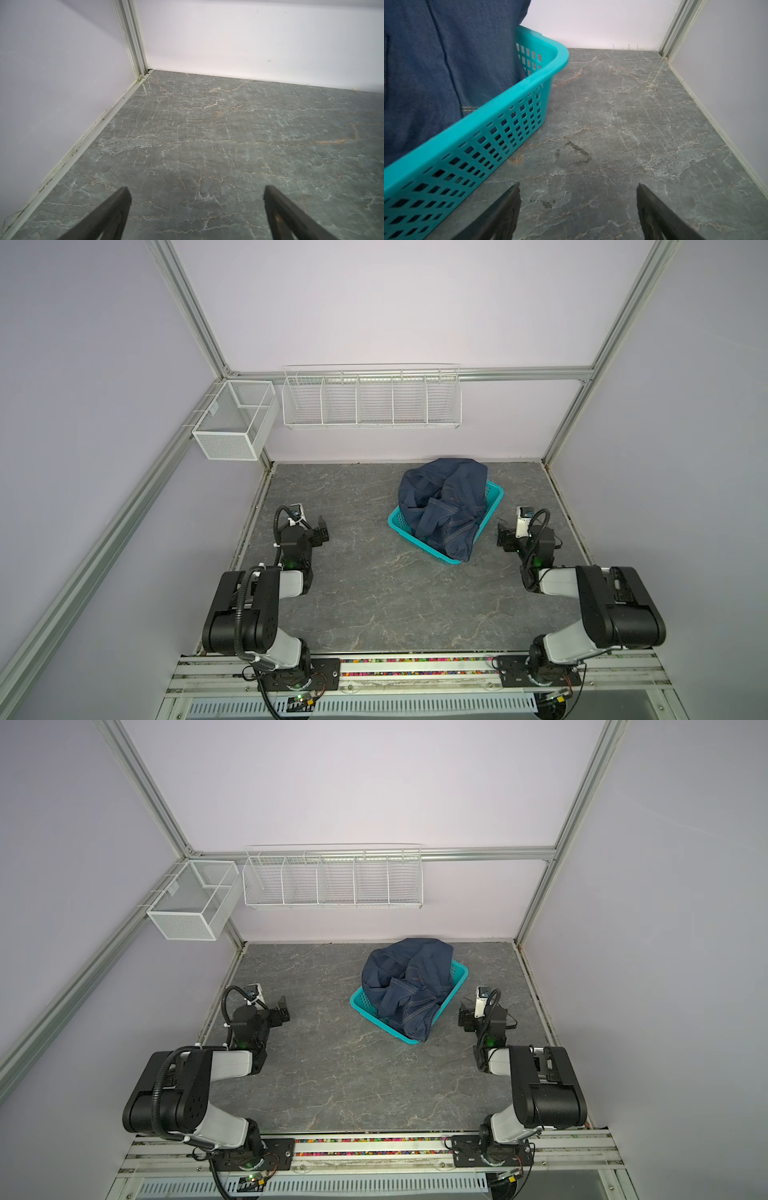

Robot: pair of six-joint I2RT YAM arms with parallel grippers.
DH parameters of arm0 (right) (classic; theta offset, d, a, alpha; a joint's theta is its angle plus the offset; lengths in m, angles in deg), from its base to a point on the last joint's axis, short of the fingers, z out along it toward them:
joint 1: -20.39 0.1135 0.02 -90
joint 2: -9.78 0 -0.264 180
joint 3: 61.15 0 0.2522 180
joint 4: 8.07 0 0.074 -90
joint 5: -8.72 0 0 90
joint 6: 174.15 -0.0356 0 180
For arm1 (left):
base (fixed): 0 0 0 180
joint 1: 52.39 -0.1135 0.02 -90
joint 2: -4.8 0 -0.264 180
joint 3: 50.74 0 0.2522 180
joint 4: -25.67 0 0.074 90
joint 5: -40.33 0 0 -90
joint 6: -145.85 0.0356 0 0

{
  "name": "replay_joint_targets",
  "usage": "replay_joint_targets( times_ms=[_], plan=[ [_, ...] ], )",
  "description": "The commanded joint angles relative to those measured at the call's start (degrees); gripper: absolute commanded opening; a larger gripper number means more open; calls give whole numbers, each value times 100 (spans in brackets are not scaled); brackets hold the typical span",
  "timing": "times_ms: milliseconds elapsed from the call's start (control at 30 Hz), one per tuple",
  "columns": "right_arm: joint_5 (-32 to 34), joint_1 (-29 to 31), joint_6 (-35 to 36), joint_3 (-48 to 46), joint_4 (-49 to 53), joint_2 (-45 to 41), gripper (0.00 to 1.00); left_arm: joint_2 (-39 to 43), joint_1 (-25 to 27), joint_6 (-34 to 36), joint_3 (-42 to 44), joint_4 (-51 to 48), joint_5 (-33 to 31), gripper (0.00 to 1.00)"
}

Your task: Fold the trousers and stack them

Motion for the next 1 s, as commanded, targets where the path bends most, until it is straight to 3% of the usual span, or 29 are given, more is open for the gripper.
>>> replay_joint_targets(
  times_ms=[0, 300, 467, 700, 967],
  plan=[
    [89, -16, -38, 219, 604, -459, 88, 725, 179, 280, -311, -931, -84, 99],
    [-578, 4, -331, 757, 2668, -1740, 88, 1819, 919, -747, -1912, -4402, -282, 99],
    [-1190, 77, -735, 1618, 4632, -2049, 88, 1542, 1539, -935, -2903, -5595, 460, 99],
    [-1678, 198, -1455, 2314, 6213, -2207, 88, 590, 2630, -970, -4201, -6136, 1427, 99],
    [-2020, 274, -2115, 2759, 6999, -2095, 88, -717, 3499, -1338, -5424, -6163, 2116, 99]
  ],
)
